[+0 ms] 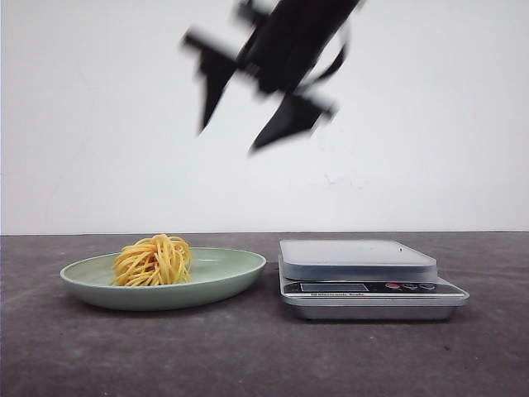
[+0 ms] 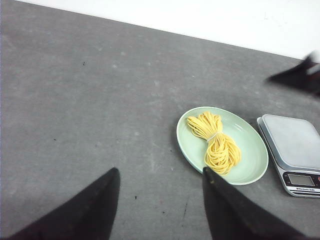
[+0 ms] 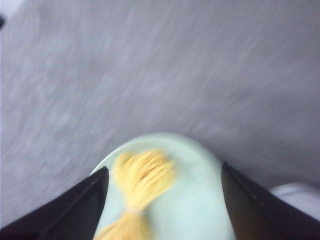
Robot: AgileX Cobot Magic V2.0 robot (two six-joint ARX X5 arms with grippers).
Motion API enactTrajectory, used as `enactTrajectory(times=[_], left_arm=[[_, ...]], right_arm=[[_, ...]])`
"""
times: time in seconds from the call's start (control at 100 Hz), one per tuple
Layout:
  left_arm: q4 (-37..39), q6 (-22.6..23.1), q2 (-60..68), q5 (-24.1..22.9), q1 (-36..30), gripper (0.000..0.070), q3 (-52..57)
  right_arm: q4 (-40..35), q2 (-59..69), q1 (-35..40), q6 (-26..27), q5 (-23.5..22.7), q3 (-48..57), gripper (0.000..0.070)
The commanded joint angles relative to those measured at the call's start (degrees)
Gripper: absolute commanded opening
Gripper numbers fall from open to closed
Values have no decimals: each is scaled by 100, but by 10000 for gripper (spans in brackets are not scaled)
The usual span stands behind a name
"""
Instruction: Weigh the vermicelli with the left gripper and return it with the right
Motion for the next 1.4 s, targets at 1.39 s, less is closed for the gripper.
enactTrajectory(times=[1.39], left_arm=[[232, -131, -24, 157, -4, 311, 61]], right_arm=[[-4113, -8909, -1563, -848, -210, -2625, 389]])
